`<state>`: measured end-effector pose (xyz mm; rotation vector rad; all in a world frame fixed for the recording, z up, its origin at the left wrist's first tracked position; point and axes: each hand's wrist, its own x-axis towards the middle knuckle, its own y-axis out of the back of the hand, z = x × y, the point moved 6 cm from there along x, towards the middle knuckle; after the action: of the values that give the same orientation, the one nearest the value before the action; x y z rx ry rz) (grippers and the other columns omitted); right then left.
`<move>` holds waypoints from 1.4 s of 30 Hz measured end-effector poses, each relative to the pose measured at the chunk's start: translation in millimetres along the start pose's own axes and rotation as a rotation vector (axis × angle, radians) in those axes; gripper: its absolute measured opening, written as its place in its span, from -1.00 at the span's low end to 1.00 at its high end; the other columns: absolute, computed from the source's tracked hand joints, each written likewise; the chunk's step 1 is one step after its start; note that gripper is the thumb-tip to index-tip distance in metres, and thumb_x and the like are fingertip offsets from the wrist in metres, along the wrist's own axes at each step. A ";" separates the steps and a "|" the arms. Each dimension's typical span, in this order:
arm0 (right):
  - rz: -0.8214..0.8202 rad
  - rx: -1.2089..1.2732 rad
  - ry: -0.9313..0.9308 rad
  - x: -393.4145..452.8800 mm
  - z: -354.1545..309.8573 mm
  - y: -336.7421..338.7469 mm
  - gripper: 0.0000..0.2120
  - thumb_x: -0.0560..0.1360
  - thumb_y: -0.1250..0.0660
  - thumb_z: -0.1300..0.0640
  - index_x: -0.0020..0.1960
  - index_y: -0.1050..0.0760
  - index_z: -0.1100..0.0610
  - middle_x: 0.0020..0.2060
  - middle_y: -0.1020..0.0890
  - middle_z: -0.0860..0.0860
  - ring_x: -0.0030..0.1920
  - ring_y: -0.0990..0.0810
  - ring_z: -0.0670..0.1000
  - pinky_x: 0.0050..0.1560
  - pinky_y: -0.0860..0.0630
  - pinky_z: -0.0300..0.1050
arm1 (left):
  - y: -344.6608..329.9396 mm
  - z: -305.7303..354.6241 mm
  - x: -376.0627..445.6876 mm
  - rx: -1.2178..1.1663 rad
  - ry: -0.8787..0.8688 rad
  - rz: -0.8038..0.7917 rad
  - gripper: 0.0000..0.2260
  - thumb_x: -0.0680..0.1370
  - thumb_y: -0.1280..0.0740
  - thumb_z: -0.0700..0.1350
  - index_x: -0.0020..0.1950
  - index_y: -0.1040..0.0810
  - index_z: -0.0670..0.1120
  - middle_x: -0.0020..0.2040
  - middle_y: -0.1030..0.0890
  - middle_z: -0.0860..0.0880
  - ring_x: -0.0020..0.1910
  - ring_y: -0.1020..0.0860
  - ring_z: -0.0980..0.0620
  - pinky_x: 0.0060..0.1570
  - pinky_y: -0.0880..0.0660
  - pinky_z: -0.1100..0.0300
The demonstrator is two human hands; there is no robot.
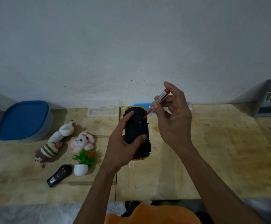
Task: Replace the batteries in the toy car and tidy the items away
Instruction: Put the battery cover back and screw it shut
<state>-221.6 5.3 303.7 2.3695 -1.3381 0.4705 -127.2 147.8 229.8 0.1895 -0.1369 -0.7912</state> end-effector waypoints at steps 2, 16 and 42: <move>0.003 0.009 0.005 -0.1 -0.6 0.6 -0.53 0.57 -0.37 0.27 0.44 -0.36 0.14 -0.03 -0.65 -0.06 -0.01 -0.69 0.00 0.11 -0.63 -0.07 | 0.6 0.1 1.0 0.001 0.001 -0.002 -0.32 0.49 -0.53 -0.15 0.51 -0.33 0.19 0.44 -0.42 0.21 0.26 -0.53 0.24 0.06 -0.66 0.06; -0.011 -0.011 0.035 1.7 -6.1 -1.6 -0.53 0.56 -0.37 0.26 0.44 -0.37 0.15 -0.04 -0.64 -0.08 -0.01 -0.66 -0.07 0.07 -0.58 -0.28 | 1.0 2.1 3.3 -0.019 0.003 0.006 -0.32 0.48 -0.54 -0.16 0.50 -0.34 0.21 0.42 -0.44 0.21 0.24 -0.54 0.25 0.06 -0.66 0.07; -0.163 -0.074 0.210 14.0 -22.4 -10.8 -0.66 0.59 -0.34 0.26 0.35 -0.49 0.18 0.13 -0.64 -0.02 0.05 -0.69 -0.10 -0.01 -0.62 -0.28 | 3.9 -1.0 3.5 -0.064 0.054 0.019 -0.34 0.47 -0.55 -0.16 0.46 -0.37 0.24 0.38 -0.47 0.17 0.19 -0.57 0.23 0.03 -0.67 0.06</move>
<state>-207.6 10.8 327.9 2.2740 -1.0436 0.5922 -121.8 148.1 229.8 0.1486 -0.0617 -0.7700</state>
